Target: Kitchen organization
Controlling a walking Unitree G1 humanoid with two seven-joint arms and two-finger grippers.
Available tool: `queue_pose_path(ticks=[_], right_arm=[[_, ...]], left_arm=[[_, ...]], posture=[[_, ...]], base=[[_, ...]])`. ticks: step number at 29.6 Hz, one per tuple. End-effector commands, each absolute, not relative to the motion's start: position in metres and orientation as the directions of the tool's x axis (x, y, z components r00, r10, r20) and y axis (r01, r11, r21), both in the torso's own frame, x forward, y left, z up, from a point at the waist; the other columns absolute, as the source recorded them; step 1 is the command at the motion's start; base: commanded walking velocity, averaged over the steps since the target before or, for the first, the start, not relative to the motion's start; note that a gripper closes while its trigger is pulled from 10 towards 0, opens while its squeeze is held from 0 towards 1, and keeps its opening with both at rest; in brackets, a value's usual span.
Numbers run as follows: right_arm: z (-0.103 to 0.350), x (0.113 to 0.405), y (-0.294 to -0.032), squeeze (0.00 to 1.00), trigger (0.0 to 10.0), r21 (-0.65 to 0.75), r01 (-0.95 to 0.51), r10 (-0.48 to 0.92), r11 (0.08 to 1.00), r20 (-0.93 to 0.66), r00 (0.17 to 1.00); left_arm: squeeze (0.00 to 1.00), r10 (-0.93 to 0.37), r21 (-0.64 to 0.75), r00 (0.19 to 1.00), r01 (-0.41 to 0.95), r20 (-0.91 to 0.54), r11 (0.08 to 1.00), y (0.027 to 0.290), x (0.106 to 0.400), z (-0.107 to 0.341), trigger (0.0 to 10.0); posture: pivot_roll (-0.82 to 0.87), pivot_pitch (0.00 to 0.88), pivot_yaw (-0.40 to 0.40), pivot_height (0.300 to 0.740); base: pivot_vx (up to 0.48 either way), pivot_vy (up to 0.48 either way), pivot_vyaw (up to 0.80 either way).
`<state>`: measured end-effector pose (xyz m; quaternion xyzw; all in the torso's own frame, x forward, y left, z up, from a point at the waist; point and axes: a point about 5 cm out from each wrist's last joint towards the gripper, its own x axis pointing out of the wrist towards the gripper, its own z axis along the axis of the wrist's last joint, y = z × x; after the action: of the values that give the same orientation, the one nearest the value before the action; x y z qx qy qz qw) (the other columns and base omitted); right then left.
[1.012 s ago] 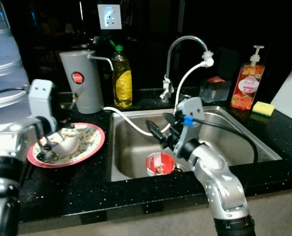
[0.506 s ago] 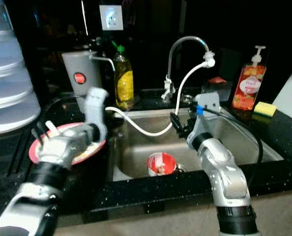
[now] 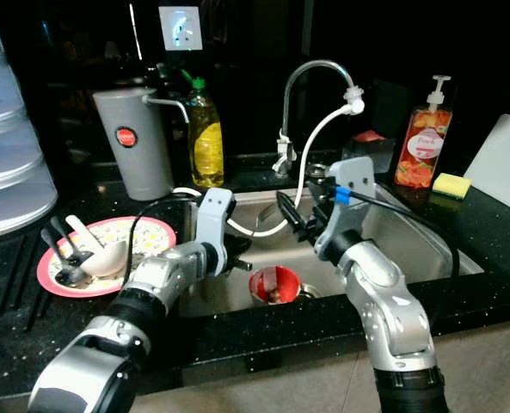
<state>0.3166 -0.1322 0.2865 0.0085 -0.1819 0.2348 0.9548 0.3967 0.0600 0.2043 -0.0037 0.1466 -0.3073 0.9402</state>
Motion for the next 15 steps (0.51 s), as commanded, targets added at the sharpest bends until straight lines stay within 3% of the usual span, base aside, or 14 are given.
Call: queue_pose_path(ticks=[1,4,5,11,12,13,15], right_arm=[[0.282,0.316,-0.132,0.00,10.0,-0.073,-0.454,0.450,0.888,0.339,0.826],[0.274,0.321,-0.134,0.00,10.0,-0.075,-0.425,0.427,0.902,0.304,0.852],[0.273,0.322,-0.135,0.00,10.0,-0.073,-0.418,0.420,0.906,0.297,0.858],[0.276,0.323,-0.136,0.00,10.0,-0.069,-0.419,0.419,0.906,0.303,0.856],[0.277,0.322,-0.136,0.00,10.0,-0.068,-0.423,0.422,0.904,0.307,0.853],[0.277,0.322,-0.136,0.00,10.0,-0.067,-0.424,0.423,0.903,0.308,0.852],[0.277,0.321,-0.135,0.00,10.0,-0.065,-0.426,0.425,0.902,0.309,0.851]], left_arm=[[0.00,-0.602,-0.085,0.746,0.605,-0.285,0.791,0.051,0.395,0.203,10.0],[0.00,-0.619,-0.072,0.723,0.631,-0.307,0.772,0.044,0.392,0.196,10.0],[1.00,-0.622,-0.067,0.718,0.636,-0.312,0.768,0.042,0.391,0.194,10.0],[1.00,-0.611,-0.061,0.736,0.623,-0.290,0.780,0.041,0.392,0.193,10.0],[0.24,-0.593,-0.018,0.764,0.610,-0.253,0.792,0.045,0.394,0.199,10.0],[0.00,-0.584,0.002,0.775,0.602,-0.241,0.798,0.046,0.394,0.202,10.0],[0.00,-0.568,0.055,0.794,0.591,-0.217,0.805,0.049,0.394,0.207,10.0]], posture=[[-0.07,0.033,0.012,0.740],[-0.07,0.032,0.010,0.740],[-0.07,0.031,0.005,0.740],[-0.07,0.027,0.000,0.740],[-0.07,0.026,0.000,0.740],[-0.07,0.026,0.000,0.740],[-0.06,0.026,-0.002,0.740]], base=[[0.000,0.000,0.00],[0.000,0.000,0.00],[0.000,0.000,0.00],[0.000,0.000,0.00],[0.000,0.000,0.00],[0.000,0.000,0.00],[0.000,0.000,0.00]])
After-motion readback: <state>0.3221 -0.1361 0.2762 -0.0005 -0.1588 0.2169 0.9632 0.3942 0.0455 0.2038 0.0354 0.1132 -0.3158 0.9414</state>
